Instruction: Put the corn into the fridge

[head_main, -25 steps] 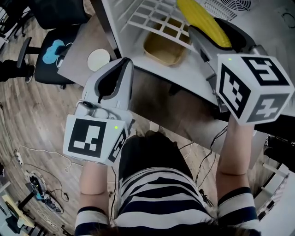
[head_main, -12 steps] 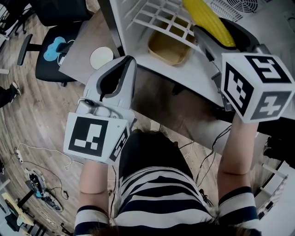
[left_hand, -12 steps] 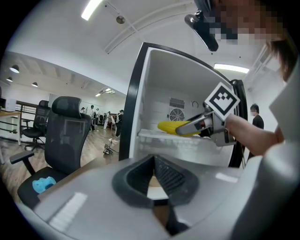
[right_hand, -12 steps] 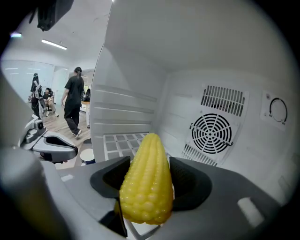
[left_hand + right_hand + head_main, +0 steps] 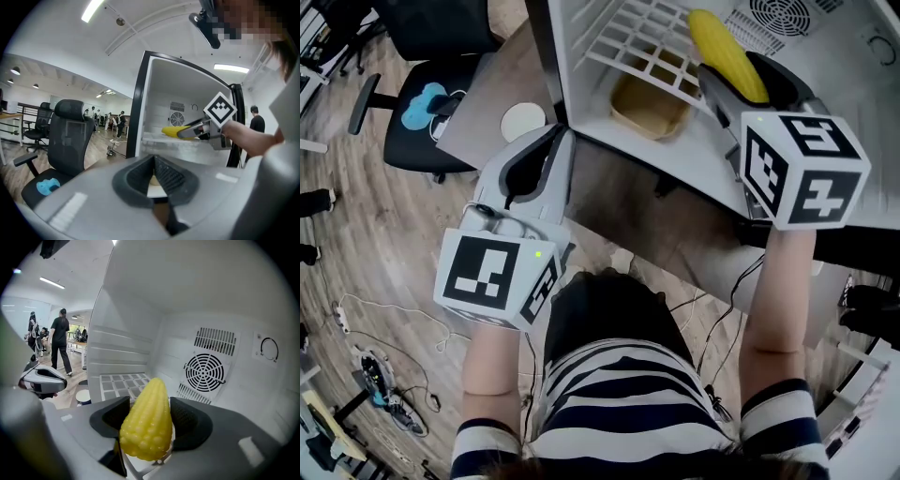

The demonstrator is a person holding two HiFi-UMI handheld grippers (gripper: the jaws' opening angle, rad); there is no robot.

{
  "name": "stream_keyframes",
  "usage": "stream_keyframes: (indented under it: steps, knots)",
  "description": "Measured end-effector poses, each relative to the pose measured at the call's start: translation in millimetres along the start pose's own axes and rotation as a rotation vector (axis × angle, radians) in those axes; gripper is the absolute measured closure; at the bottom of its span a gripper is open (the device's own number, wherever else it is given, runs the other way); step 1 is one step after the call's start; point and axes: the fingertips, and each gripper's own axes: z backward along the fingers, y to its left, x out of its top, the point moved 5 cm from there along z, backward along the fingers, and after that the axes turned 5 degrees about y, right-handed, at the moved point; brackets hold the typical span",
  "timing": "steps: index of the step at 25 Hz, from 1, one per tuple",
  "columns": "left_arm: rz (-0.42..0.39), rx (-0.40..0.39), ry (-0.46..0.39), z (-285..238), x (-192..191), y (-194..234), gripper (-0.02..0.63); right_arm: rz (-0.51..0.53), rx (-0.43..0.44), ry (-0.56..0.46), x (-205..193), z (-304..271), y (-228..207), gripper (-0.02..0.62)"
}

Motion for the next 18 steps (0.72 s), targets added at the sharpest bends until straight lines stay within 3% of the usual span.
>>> stream_keyframes:
  steps: [18]
  knots:
    - [-0.024,0.026,-0.030,33,21,-10,0.606,-0.144,-0.052,-0.111,-9,54,5,0.338]
